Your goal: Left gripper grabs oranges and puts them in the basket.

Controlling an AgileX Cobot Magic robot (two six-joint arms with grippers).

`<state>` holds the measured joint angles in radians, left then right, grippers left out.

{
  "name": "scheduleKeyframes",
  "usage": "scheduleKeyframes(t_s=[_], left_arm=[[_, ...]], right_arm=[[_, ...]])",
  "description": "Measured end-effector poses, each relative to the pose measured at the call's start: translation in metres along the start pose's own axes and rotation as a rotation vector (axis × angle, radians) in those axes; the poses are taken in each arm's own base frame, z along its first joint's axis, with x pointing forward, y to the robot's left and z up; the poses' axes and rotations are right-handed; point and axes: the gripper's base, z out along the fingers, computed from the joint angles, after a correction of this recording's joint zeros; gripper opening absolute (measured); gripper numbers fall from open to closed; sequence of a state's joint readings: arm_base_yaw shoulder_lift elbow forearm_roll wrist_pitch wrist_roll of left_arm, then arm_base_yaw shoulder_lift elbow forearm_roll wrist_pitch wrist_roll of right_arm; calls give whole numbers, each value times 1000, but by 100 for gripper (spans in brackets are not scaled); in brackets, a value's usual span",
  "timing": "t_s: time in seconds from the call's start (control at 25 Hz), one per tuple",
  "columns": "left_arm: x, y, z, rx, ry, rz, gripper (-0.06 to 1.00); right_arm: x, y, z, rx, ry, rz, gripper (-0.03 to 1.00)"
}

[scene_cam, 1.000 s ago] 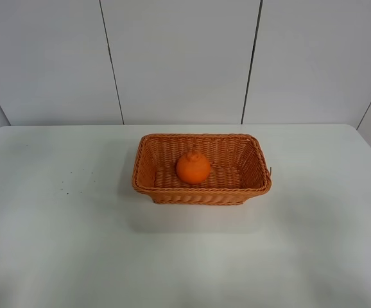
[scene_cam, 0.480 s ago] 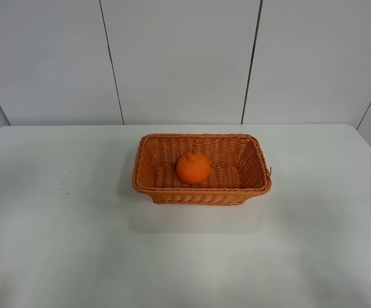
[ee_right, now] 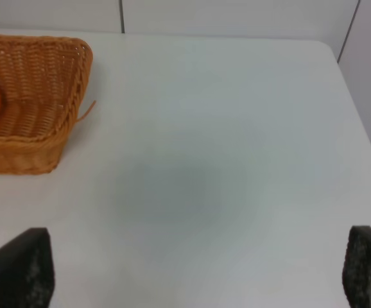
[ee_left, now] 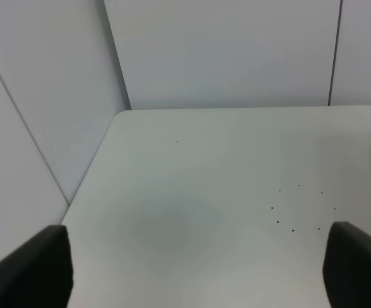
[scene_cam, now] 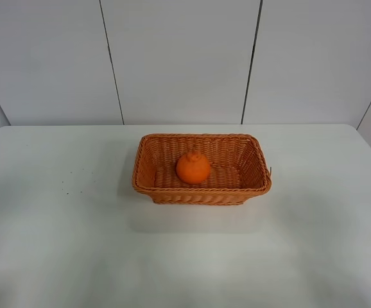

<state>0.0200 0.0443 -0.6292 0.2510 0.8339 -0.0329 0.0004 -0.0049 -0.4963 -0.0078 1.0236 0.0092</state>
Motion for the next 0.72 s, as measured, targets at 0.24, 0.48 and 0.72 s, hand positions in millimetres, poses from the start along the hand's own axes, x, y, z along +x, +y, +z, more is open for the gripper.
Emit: scheduleKeyframes(t_s=[0.24,0.48,0.72], left_arm=[[9,0,-8,10,10,-20,87],[11,-3,-9,43,34,-43,85],[16,-4,-9,53,82,-59,85]], right_arm=[[0,0,0,0,0,0,69],[0,0,0,0,0,0,69],[0,0,0,0,0,0,69]])
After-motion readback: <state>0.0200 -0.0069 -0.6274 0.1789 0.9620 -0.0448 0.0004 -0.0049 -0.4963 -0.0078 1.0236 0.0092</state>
